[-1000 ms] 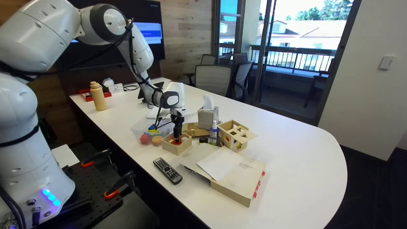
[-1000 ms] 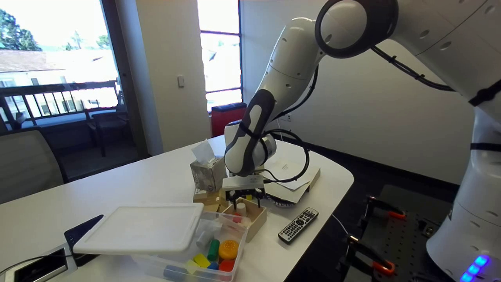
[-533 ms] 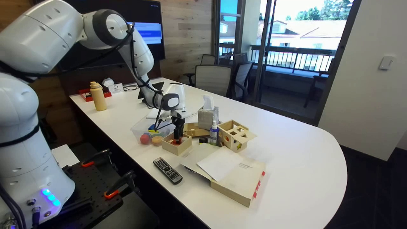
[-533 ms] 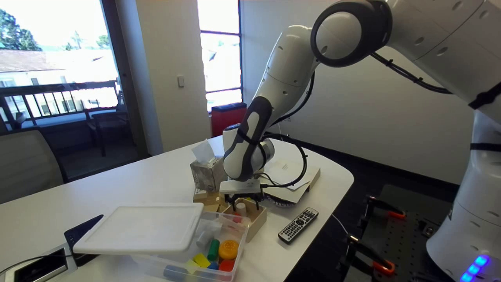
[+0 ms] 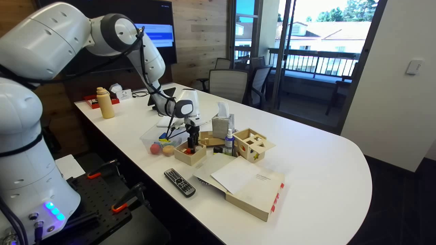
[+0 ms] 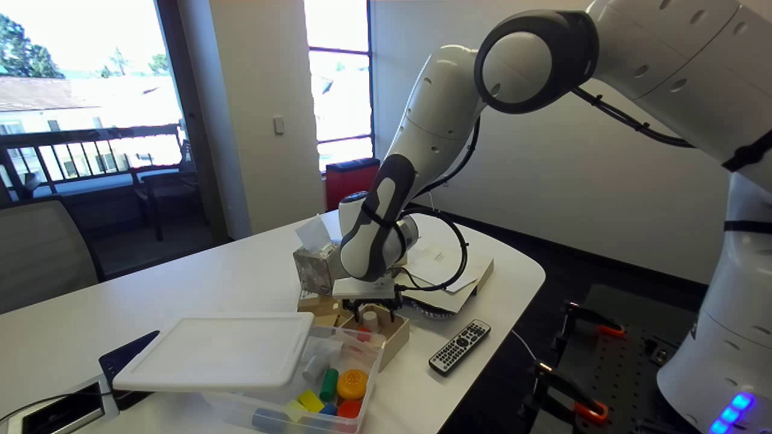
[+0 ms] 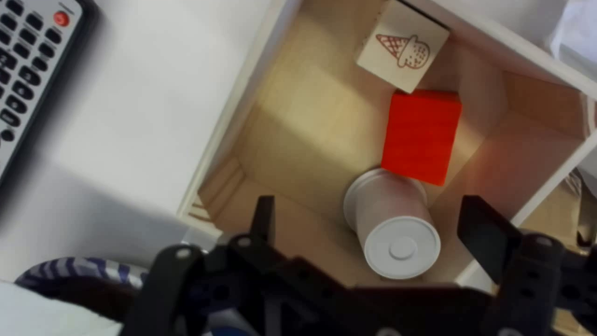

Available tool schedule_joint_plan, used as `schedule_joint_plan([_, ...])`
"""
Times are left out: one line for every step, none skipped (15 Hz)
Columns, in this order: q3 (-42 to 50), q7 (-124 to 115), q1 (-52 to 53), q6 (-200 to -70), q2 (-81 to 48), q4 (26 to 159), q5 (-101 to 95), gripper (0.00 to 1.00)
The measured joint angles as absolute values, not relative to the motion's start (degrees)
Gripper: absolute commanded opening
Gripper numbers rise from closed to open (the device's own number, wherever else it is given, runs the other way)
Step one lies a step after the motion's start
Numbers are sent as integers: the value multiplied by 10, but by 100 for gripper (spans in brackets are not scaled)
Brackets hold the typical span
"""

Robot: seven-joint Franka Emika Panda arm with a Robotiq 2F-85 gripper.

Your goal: Take three blocks out of the wooden box and put them in the clear box on the left.

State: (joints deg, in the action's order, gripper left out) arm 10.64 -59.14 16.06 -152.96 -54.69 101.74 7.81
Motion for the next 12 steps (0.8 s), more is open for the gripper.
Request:
schedule_joint_plan([109, -595, 162, -1530, -548, 1016, 78, 100])
schedule_joint_plan([111, -601, 163, -1530, -549, 1016, 78, 100])
schedule_joint_plan([112, -603, 163, -1530, -551, 1016, 78, 100])
schedule_joint_plan([113, -608, 163, -1530, -552, 1015, 78, 100])
schedule_joint_plan([114, -611, 163, -1530, -553, 1015, 78, 100])
schedule_joint_plan([115, -613, 163, -1530, -554, 1015, 78, 100])
schedule_joint_plan([116, -613, 163, -1530, -554, 1015, 78, 100])
schedule_joint_plan([116, -614, 163, -1530, -554, 1015, 78, 100])
schedule_joint_plan([117, -615, 163, -1530, -555, 1015, 78, 100])
schedule_joint_plan([118, -618, 163, -1530, -555, 1015, 78, 100])
schedule_joint_plan([118, -624, 163, -1530, -555, 1015, 77, 100])
schedule_joint_plan([118, -628, 163, -1530, -555, 1015, 77, 100])
